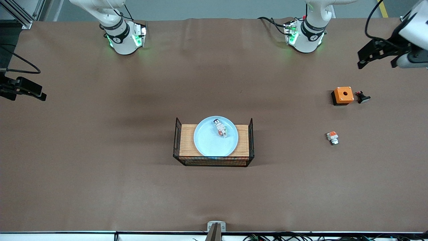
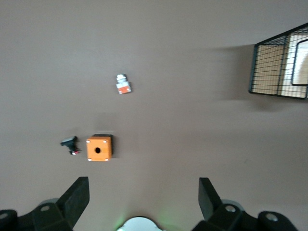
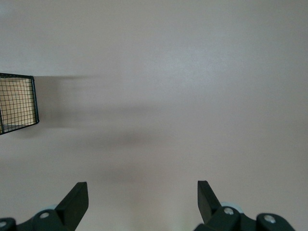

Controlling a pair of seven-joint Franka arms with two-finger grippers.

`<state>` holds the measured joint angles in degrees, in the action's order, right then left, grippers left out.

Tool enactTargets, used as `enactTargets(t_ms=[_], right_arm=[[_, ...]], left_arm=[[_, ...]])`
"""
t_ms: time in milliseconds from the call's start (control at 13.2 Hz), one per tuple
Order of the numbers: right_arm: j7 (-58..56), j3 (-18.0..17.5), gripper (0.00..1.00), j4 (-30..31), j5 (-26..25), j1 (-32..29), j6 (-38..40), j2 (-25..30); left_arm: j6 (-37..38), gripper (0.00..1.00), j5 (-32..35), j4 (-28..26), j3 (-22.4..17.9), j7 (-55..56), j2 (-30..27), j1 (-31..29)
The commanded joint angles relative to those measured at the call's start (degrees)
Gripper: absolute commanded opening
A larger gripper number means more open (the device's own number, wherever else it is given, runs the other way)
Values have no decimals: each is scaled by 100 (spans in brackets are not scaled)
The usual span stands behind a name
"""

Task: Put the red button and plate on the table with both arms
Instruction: 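Reach the left gripper over the white button on the blue plate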

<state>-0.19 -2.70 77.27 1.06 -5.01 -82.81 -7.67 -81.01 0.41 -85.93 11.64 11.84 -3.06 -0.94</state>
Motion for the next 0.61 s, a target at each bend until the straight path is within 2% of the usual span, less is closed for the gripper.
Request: enactTargets(t_ms=[0, 303, 530], right_arm=[[-78, -73, 100, 34, -88, -70, -7, 91], [-78, -82, 100, 43, -71, -35, -7, 91], [-78, -117, 100, 60, -44, 52, 37, 73]], left_arm=[[-334, 100, -216, 234, 513, 1150, 541, 77], [-1345, 100, -357, 252, 1226, 2854, 1297, 225], [-1725, 100, -366, 1040, 1262, 4769, 2114, 1023]])
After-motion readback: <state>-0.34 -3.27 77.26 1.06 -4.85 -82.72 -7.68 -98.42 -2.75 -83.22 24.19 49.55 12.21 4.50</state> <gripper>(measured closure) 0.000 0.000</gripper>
